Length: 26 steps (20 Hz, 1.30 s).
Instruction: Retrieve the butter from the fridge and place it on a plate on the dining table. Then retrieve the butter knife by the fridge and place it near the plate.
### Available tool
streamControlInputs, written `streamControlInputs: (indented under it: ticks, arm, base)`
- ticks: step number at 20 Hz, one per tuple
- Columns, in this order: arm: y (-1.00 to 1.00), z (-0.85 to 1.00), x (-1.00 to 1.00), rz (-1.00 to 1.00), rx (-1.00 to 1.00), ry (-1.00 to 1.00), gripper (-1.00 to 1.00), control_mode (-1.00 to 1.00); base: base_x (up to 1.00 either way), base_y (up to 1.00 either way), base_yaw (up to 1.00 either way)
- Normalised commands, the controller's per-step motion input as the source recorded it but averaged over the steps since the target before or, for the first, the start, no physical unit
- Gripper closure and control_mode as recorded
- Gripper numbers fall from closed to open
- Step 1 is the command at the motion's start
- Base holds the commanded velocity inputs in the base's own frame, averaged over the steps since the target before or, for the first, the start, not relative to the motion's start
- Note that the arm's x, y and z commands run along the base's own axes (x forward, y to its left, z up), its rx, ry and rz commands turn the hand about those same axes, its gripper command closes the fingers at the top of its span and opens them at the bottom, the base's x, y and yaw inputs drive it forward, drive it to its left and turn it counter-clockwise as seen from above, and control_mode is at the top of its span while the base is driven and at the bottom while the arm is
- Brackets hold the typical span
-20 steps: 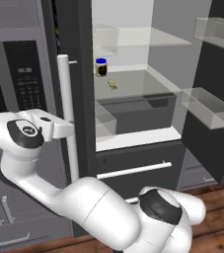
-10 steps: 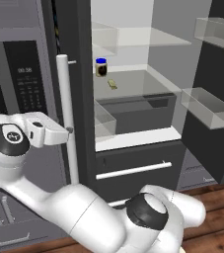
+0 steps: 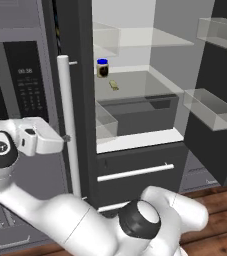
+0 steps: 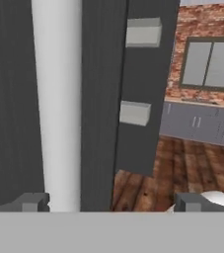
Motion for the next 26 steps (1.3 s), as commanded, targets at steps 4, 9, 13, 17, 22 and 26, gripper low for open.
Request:
streamControlInputs:
  ticks: [4,9,13,17,22,26]
  arm:
    - [-0.48,0.00,-0.94,-0.04,0.05,-0.04,-1.00,-1.00]
    - [-0.86,-0.02,-0.68,-0.03,0.16,-0.01,-1.00,-1.00]
    - [-1.00,0.00,-0.13,0.00,0.30,0.05,-1.00,-1.00]
    - [-0.93,0.00,-0.08,0.01,0.34,0.04,-1.00,-1.00]
    - [-0.91,0.00,-0.02,0.07,0.38,0.01,-1.00,-1.00]
    - [-0.77,0.00,0.02,0.20,0.43,0.02,-1.00,-1.00]
  base:
    - [0.00,0.00,0.00]
    - [0.00,0.00,0.00]
    - [0.00,0.00,0.00]
    - [0.00,0.00,0.00]
    - [0.00,0.00,0.00]
    - [0.00,0.00,0.00]
